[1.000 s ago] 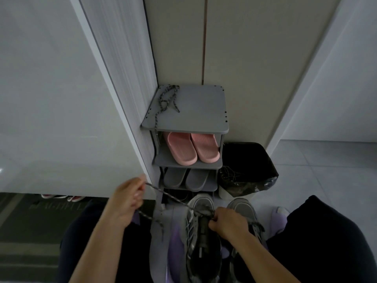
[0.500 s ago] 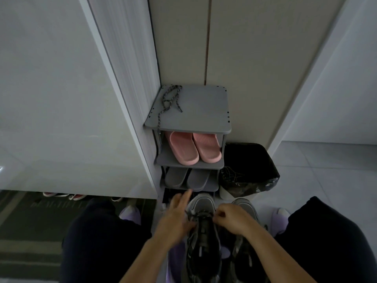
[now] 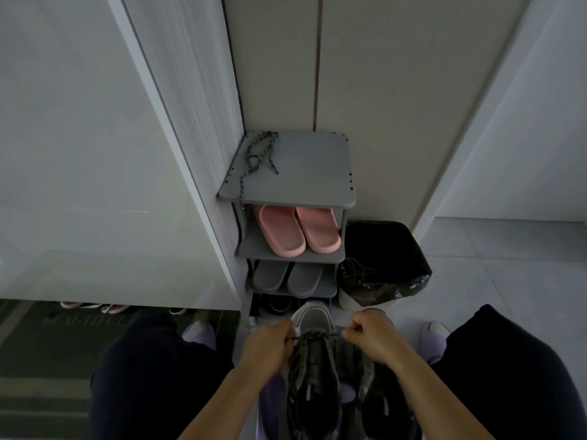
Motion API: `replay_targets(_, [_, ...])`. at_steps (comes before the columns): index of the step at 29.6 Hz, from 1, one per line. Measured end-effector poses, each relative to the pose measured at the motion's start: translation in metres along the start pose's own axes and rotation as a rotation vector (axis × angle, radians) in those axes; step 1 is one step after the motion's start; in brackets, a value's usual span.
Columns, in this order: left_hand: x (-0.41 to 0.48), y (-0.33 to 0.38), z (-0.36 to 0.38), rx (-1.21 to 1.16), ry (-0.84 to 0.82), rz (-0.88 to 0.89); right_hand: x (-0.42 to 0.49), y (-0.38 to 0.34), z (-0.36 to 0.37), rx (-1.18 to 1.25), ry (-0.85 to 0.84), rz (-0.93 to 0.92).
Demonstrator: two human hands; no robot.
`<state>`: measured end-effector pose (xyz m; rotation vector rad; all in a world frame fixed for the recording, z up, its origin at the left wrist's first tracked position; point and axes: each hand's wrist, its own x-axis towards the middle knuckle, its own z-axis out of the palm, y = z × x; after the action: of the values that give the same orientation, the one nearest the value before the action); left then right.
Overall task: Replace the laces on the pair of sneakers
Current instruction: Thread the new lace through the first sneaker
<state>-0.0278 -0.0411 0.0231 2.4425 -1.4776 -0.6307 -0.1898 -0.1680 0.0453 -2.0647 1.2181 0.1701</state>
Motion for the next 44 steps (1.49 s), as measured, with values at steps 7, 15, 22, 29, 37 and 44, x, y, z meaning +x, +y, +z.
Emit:
replay_targets(7, [-0.002, -0.006, -0.003, -0.059, -0.029, 0.0, -0.007, 0.008, -0.007, 0.052, -0.055, 0.011])
replay_targets(15, [-0.013, 0.026, -0.021, -0.281, 0.106, 0.082, -0.027, -0.039, -0.038, 0.886, -0.184, 0.028])
replay_targets(22, [-0.034, 0.043, -0.013, 0.132, -0.135, -0.042, -0.03, -0.053, -0.045, 1.343, -0.141, -0.001])
replay_targets(29, [-0.04, 0.04, -0.032, -0.463, 0.018, -0.065, -0.037, -0.051, -0.05, 1.426, -0.033, -0.034])
replay_targets(37, [-0.041, 0.071, -0.026, -1.18, -0.257, -0.021, -0.025, -0.038, -0.068, 1.264, 0.146, -0.024])
replay_targets(44, [-0.04, 0.016, -0.029, -0.863, -0.347, -0.107, -0.018, 0.012, -0.048, 0.954, 0.144, 0.126])
